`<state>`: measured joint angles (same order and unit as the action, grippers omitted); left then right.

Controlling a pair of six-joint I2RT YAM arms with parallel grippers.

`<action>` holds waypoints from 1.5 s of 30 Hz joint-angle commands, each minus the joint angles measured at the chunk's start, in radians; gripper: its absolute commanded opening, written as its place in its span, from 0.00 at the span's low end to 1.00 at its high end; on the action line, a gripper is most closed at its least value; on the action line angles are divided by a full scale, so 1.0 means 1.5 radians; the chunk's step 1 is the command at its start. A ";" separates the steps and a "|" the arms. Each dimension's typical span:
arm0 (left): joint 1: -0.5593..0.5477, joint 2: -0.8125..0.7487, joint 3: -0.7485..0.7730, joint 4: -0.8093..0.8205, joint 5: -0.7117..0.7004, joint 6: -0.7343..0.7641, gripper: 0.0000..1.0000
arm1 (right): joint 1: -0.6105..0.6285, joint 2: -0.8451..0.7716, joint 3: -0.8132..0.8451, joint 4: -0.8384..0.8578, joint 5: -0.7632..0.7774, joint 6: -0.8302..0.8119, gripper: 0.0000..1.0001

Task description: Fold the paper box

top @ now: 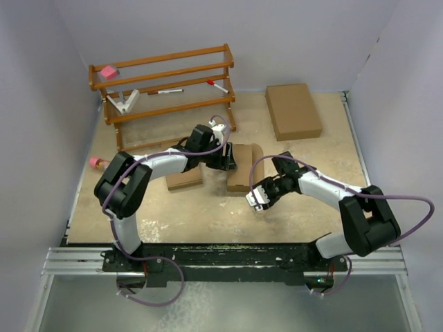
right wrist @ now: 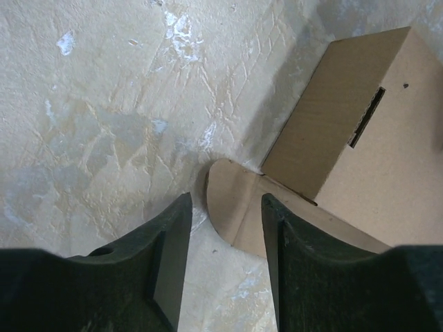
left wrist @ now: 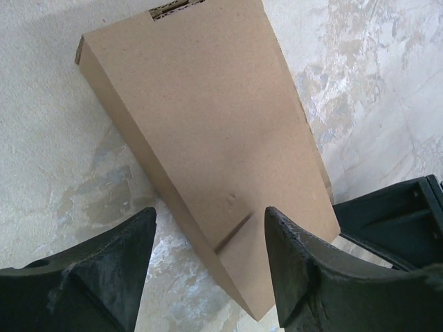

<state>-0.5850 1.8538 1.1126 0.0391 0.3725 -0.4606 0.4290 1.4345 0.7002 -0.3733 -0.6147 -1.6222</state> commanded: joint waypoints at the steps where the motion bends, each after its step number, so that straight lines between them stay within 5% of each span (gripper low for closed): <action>1: 0.000 0.013 -0.002 0.033 0.022 -0.006 0.67 | 0.007 0.006 -0.009 0.013 0.005 0.010 0.46; 26: 0.003 0.063 -0.004 -0.002 0.007 0.026 0.65 | -0.012 0.005 0.018 0.070 0.008 0.167 0.09; 45: 0.005 0.065 -0.010 0.004 0.020 0.028 0.65 | -0.032 0.010 0.052 0.133 0.023 0.326 0.00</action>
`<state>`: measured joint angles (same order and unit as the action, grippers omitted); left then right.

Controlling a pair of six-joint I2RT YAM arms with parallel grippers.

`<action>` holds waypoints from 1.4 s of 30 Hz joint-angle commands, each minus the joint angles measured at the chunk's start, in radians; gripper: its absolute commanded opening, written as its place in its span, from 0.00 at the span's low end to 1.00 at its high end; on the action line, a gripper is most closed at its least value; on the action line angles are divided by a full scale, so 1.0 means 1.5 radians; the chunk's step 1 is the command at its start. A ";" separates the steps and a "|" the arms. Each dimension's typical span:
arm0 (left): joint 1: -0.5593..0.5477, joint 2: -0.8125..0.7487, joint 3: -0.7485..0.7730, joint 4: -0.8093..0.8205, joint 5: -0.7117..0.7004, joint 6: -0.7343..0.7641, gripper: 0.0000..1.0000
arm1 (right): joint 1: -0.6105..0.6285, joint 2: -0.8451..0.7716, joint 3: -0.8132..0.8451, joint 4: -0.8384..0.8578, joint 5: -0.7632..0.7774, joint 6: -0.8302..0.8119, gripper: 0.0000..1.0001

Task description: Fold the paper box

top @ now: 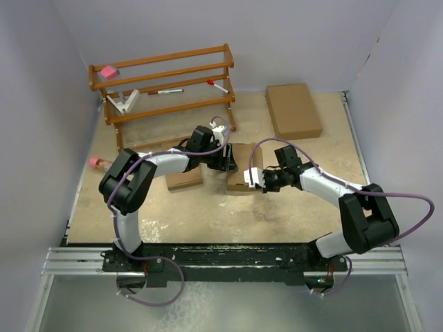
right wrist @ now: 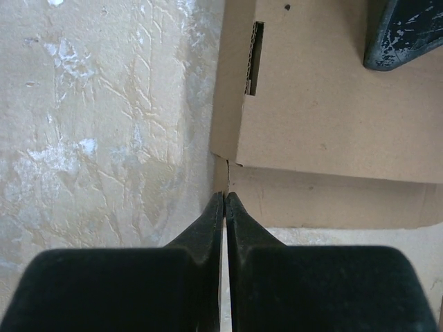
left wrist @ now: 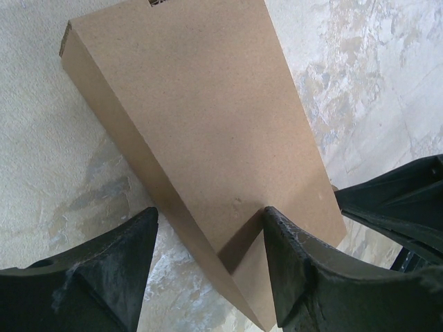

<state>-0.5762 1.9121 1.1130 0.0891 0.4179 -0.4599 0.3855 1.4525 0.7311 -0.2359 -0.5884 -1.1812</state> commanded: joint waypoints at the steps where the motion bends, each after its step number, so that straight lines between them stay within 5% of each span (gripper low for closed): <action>1: 0.000 0.026 -0.011 -0.030 -0.010 0.028 0.65 | -0.003 0.000 0.033 0.039 0.003 0.033 0.00; 27: 0.000 0.035 0.006 -0.042 -0.012 0.027 0.64 | 0.019 0.011 0.091 -0.023 -0.087 0.095 0.00; 31: 0.000 0.034 0.005 -0.044 -0.010 0.037 0.64 | -0.012 -0.001 0.112 -0.094 -0.115 0.062 0.21; 36: 0.000 0.033 0.008 -0.042 -0.003 0.052 0.65 | -0.063 -0.040 0.117 -0.133 -0.156 0.027 0.33; 39: 0.000 0.036 0.014 -0.045 0.004 0.069 0.65 | -0.101 -0.045 0.118 -0.096 -0.171 0.100 0.28; 42: 0.000 0.042 0.026 -0.055 0.013 0.103 0.65 | -0.133 -0.037 0.118 0.042 -0.108 0.314 0.09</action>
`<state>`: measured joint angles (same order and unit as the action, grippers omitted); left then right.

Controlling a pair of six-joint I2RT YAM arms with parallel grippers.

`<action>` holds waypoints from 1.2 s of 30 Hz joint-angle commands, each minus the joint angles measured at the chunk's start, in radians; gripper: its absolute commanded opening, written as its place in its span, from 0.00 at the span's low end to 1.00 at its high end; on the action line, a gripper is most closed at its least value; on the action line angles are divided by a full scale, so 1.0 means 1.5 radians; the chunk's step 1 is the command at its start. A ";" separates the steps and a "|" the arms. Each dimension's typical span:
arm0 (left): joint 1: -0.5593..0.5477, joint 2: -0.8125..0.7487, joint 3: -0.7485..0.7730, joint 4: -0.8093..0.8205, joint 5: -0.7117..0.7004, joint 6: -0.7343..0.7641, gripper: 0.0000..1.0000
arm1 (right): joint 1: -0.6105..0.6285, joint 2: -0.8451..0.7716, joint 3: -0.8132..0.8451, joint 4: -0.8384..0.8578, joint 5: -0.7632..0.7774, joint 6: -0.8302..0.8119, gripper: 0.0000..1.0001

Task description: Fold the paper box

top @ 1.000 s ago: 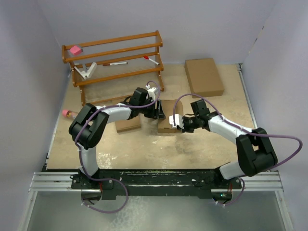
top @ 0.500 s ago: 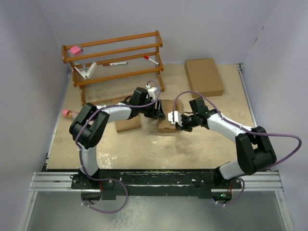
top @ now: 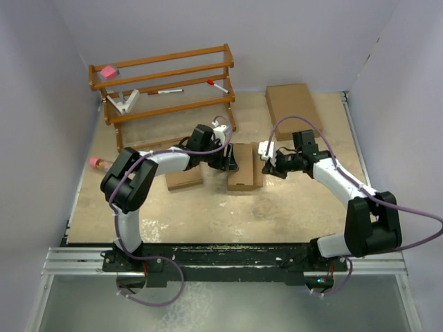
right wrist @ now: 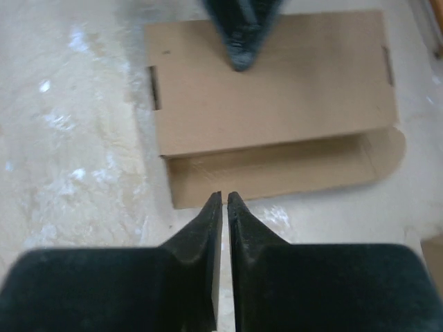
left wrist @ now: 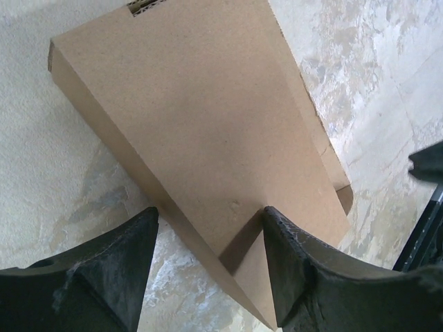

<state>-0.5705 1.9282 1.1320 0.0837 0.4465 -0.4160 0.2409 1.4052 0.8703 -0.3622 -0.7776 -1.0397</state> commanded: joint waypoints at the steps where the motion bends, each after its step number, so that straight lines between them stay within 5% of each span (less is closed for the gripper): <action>1: -0.004 0.034 0.020 -0.061 -0.005 0.088 0.65 | -0.049 0.002 0.029 0.170 0.044 0.281 0.01; 6: -0.007 0.029 0.030 -0.088 -0.001 0.178 0.65 | -0.072 0.078 0.107 0.210 0.097 0.387 0.02; 11: -0.018 -0.002 0.006 -0.071 0.004 0.227 0.65 | -0.072 0.185 0.230 0.209 0.114 0.362 0.04; 19: -0.015 -0.143 0.005 -0.065 -0.099 0.124 0.69 | -0.061 0.334 0.384 0.129 0.075 0.348 0.00; 25: -0.015 -0.245 -0.055 -0.097 -0.086 0.080 0.68 | -0.023 0.386 0.423 0.085 0.077 0.316 0.00; 36: -0.087 -0.335 -0.269 -0.031 -0.017 -0.045 0.51 | 0.002 0.414 0.439 0.031 0.080 0.264 0.00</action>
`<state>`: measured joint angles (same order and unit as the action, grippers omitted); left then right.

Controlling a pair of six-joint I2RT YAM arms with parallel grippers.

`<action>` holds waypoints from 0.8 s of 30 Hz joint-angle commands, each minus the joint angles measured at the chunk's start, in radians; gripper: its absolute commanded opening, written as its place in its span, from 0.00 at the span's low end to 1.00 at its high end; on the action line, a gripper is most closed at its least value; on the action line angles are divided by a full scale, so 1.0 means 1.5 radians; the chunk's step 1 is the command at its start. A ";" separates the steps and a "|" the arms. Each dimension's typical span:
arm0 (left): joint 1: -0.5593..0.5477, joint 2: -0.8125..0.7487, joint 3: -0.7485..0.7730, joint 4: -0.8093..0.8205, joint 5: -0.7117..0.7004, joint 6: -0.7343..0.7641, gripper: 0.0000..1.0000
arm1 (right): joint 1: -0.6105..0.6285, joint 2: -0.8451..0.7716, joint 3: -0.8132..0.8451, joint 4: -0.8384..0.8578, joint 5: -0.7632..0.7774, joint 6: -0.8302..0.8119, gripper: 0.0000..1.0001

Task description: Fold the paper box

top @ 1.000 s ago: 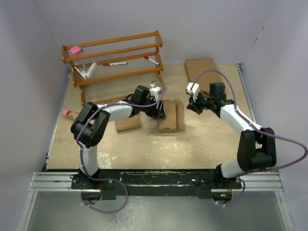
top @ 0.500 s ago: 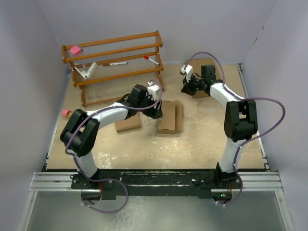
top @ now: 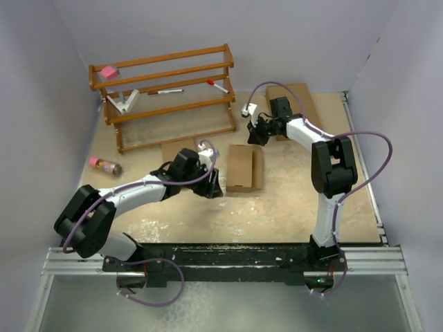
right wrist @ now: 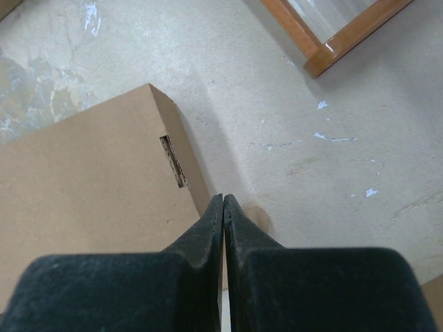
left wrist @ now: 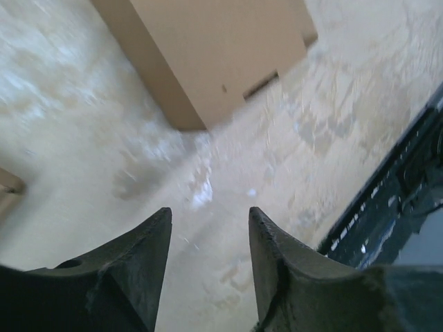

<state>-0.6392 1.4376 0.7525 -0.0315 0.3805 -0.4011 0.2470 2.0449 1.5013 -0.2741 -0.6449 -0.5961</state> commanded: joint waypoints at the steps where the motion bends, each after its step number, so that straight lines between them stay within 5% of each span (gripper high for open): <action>1: -0.051 0.003 -0.016 0.052 0.027 -0.059 0.47 | 0.000 -0.013 0.017 -0.034 -0.010 -0.038 0.00; 24: 0.019 0.194 0.171 -0.043 -0.062 -0.027 0.31 | 0.020 -0.175 -0.187 -0.188 -0.060 -0.235 0.00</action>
<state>-0.6502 1.6863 0.9142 -0.1341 0.3439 -0.4843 0.2337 1.8351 1.2861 -0.4175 -0.6399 -0.8646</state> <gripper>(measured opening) 0.316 0.004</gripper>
